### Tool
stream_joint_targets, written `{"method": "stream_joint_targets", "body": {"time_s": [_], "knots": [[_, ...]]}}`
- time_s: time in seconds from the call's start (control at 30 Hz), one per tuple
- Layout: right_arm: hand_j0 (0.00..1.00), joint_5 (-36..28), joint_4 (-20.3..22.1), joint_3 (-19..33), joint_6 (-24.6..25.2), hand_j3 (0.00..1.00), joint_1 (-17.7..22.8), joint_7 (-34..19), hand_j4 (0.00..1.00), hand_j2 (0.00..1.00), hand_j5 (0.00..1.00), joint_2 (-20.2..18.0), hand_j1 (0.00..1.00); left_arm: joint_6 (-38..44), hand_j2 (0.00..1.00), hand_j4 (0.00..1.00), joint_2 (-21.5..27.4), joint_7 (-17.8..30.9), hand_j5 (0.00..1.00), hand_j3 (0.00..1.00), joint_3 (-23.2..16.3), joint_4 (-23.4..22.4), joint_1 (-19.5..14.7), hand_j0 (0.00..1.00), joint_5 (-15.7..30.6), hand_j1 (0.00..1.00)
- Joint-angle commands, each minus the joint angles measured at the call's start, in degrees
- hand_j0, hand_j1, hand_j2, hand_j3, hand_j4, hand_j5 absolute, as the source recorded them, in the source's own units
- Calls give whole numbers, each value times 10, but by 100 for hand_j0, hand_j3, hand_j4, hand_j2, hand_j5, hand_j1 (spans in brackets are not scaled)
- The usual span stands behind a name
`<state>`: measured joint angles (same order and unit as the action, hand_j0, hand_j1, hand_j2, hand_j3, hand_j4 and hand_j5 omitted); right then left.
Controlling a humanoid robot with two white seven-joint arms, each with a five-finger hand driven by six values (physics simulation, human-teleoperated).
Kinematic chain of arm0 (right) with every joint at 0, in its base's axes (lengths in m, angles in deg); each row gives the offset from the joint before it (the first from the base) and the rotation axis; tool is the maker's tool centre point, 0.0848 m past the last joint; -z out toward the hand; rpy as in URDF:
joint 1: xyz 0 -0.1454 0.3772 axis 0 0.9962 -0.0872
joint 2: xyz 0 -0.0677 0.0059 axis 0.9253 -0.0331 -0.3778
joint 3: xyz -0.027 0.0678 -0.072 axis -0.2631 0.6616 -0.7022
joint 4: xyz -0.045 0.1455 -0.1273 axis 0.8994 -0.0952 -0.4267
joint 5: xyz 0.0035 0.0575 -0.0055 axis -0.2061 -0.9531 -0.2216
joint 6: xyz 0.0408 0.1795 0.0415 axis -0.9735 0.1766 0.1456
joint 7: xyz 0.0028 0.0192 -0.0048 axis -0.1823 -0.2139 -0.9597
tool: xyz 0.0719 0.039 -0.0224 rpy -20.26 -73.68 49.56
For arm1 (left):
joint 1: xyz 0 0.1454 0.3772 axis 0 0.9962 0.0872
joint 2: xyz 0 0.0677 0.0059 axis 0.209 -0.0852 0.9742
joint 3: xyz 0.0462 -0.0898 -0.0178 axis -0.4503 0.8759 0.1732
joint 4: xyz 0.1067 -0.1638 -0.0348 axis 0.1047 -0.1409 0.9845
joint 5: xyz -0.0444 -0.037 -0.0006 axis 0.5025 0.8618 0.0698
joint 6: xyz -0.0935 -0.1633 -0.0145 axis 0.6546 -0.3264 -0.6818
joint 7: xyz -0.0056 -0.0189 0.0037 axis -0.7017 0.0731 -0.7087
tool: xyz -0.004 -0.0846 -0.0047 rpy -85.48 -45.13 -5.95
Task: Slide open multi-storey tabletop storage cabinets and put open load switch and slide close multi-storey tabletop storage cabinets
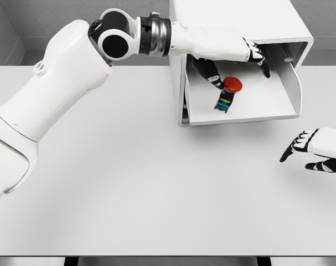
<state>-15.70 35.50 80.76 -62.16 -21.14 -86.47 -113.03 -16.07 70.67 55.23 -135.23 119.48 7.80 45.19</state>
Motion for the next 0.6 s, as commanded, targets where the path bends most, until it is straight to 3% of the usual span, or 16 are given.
{"method": "stream_joint_targets", "body": {"time_s": [0.0,0.57], "knots": [[67,-4,0,0,2,67,-3,0,67,67,67,0,67,9,96,96,0,-8,96,96,4,-4,0,96,-33,96],[68,-4,0,-32,2,68,-24,0,68,68,68,7,68,9,100,100,-38,-8,100,100,-2,-6,8,100,-35,100]]}}
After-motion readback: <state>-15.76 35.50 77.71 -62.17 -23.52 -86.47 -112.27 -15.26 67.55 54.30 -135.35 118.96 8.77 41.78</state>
